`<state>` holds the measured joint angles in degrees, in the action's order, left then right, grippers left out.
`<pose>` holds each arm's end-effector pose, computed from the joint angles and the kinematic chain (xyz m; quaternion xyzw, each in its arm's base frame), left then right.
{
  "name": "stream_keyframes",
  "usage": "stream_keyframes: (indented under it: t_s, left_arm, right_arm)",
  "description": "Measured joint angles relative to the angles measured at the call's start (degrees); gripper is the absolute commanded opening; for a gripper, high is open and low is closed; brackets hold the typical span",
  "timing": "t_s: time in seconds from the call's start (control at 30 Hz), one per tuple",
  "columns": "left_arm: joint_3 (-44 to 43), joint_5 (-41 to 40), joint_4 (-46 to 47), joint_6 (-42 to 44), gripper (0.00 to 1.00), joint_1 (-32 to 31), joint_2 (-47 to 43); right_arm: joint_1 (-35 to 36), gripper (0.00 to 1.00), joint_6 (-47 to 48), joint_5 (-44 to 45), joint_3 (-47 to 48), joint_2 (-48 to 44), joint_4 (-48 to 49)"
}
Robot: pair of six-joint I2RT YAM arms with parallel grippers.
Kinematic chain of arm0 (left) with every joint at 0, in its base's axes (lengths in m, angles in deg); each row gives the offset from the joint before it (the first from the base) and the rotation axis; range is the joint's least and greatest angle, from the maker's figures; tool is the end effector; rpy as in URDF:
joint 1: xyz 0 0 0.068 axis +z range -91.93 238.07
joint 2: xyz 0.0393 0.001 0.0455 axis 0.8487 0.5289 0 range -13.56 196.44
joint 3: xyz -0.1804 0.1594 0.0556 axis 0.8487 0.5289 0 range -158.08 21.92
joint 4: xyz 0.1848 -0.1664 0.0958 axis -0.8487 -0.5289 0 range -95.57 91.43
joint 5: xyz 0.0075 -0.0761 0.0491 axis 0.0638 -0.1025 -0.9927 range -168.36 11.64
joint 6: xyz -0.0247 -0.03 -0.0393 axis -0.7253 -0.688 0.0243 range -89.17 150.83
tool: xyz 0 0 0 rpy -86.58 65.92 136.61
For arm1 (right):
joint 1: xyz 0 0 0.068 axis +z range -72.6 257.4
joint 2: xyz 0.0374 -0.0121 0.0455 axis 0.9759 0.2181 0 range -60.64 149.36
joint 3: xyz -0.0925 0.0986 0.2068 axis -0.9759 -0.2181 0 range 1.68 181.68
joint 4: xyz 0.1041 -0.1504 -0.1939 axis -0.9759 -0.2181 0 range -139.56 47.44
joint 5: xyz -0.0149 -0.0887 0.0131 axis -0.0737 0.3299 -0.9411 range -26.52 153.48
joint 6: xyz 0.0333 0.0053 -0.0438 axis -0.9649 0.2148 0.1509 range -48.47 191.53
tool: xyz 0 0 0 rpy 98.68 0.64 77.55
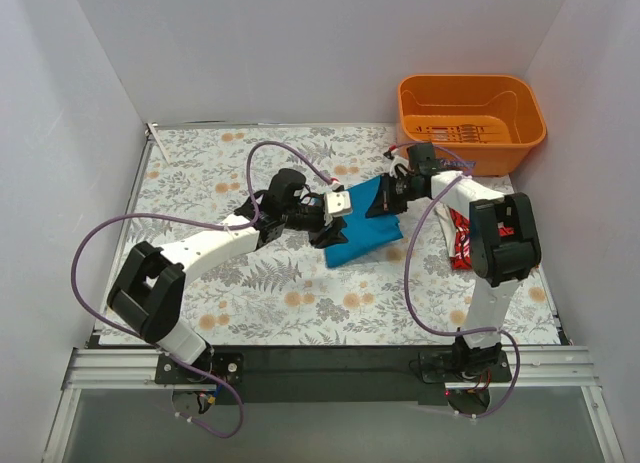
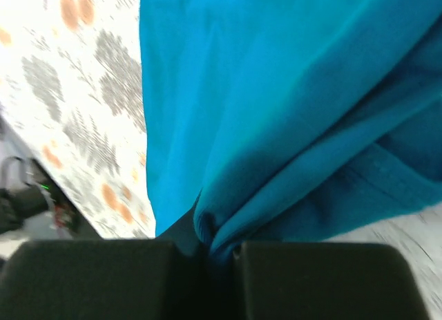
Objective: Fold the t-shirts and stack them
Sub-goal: Neatly place the folded tshirt to the corner
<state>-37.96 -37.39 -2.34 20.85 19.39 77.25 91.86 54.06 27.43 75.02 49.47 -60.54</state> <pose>0.2602 -0.2398 0.2153 0.3630 0.7637 -0.4616 0.2684 0.3801 0.1209 0.1493 -0.0698 0.9084 0.3628 0.1957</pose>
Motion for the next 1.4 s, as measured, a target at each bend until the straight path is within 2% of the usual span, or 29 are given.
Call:
stream_keyframes:
  t_s: [0.07, 0.1, 0.27, 0.43, 0.57, 0.97, 1.4]
  left_arm:
    - [0.04, -1.2, -1.95, -0.35, 0.43, 0.24, -1.75]
    - [0.04, -1.81, -2.89, -0.37, 0.49, 0.31, -2.23]
    - [0.72, -4.44, -7.61, -0.42, 0.56, 0.33, -2.49]
    - [1.99, -5.4, -10.64, -0.7, 0.67, 0.33, -2.49]
    - [2.1, -5.88, -12.09, -1.05, 0.68, 0.33, -2.49]
    - [2.34, -7.37, -12.72, -1.4, 0.7, 0.33, -2.54]
    - [3.19, -7.61, -13.0, -1.42, 0.75, 0.33, -4.0]
  right_arm:
    - [-0.72, 0.01, 6.14, 2.49, 1.07, -2.51, -6.03]
    - [-1.25, 0.01, 9.01, 3.63, 1.46, -3.61, -8.74]
    - [-3.87, 0.01, 20.9, 9.84, 4.48, -5.99, -20.76]
    - [-6.51, 0.01, 28.61, 14.4, 6.97, -7.23, -28.96]
    - [-8.98, 0.01, 32.65, 16.15, 9.49, -8.52, -33.86]
    - [-10.47, 0.01, 37.2, 18.27, 11.15, -16.79, -40.72]
    - [-12.13, 0.01, 37.4, 20.48, 13.68, -18.69, -44.92]
